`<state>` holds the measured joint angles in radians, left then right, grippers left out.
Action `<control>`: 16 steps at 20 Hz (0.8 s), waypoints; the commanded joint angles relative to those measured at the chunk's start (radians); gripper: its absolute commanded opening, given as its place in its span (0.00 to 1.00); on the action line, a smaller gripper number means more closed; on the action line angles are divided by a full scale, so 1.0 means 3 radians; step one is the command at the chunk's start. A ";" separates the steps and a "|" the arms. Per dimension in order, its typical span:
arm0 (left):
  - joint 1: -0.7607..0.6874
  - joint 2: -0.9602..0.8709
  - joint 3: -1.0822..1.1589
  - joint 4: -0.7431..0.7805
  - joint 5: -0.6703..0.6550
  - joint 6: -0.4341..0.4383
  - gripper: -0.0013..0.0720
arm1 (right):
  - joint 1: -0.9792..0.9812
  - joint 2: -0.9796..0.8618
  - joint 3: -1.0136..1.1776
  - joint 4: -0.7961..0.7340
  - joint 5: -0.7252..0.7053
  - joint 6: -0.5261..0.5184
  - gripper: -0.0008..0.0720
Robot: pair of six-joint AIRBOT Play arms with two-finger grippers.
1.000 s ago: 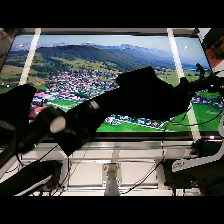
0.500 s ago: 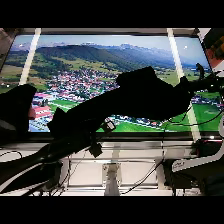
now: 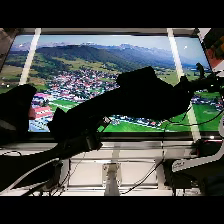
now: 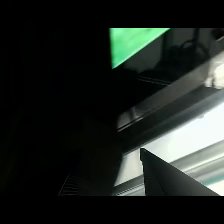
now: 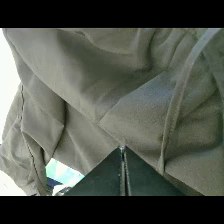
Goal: Fold the clothes and pants, and hang the long-sleeved shirts on hangers.
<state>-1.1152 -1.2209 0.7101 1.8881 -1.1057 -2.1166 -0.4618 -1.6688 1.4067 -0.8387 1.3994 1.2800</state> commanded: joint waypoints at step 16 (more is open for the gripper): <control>0.0464 0.0549 0.1359 0.0749 -0.1403 0.0613 0.02 | 0.0004 0.0000 0.0000 0.0019 -0.0042 0.0001 0.03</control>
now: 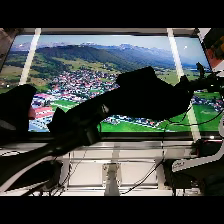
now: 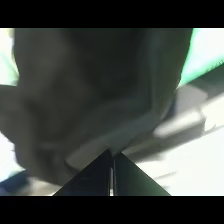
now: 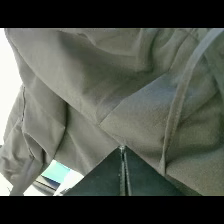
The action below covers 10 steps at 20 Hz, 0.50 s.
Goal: Fold the clothes and pants, and hang the long-sleeved shirts on hangers.
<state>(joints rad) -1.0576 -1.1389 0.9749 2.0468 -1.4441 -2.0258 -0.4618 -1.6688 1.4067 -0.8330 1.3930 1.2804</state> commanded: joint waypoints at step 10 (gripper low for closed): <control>0.2876 -0.0324 0.1420 -0.0443 0.2148 0.1307 0.02 | 0.0004 0.0000 0.0000 -0.0076 -0.0064 0.0004 0.03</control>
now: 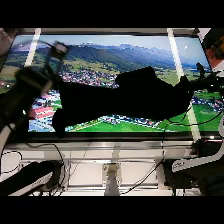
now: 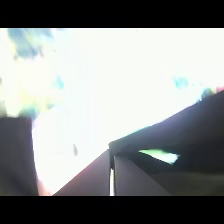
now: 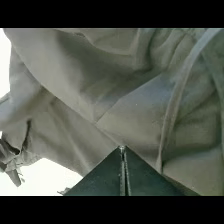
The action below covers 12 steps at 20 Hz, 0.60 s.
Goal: Fold the clothes and pants, and hang the long-sleeved shirts on hangers.
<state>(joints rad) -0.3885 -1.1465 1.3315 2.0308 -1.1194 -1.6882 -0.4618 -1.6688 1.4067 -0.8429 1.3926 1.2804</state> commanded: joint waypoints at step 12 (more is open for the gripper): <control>0.1129 -0.1330 0.0323 -0.1406 0.2953 -0.0556 0.57 | 0.0001 0.0003 0.0008 -0.0170 -0.0858 0.1001 0.55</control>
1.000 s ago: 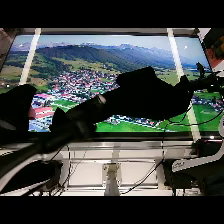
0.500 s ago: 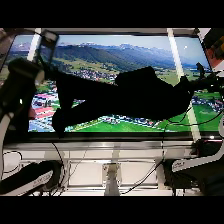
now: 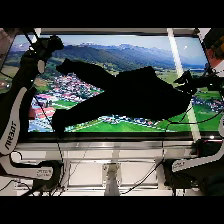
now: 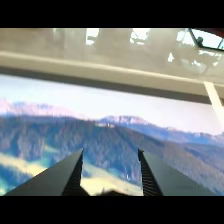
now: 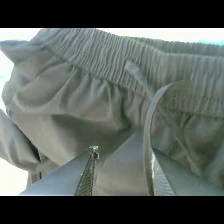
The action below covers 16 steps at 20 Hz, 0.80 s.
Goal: Fold the clothes and pants, and hang the long-sleeved shirts on hangers.
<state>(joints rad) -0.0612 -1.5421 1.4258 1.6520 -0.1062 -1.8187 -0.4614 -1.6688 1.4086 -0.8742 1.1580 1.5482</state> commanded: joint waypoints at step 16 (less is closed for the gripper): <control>0.0757 0.1434 -0.1436 -0.0788 -0.3272 0.1485 0.02 | -0.1016 -0.0229 0.0286 -0.0287 0.1181 -0.0520 0.04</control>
<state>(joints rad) 0.0753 -1.2263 1.1732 1.5478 -0.9691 -1.5082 -0.6964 -1.7157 1.5326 -1.0012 1.4532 1.4204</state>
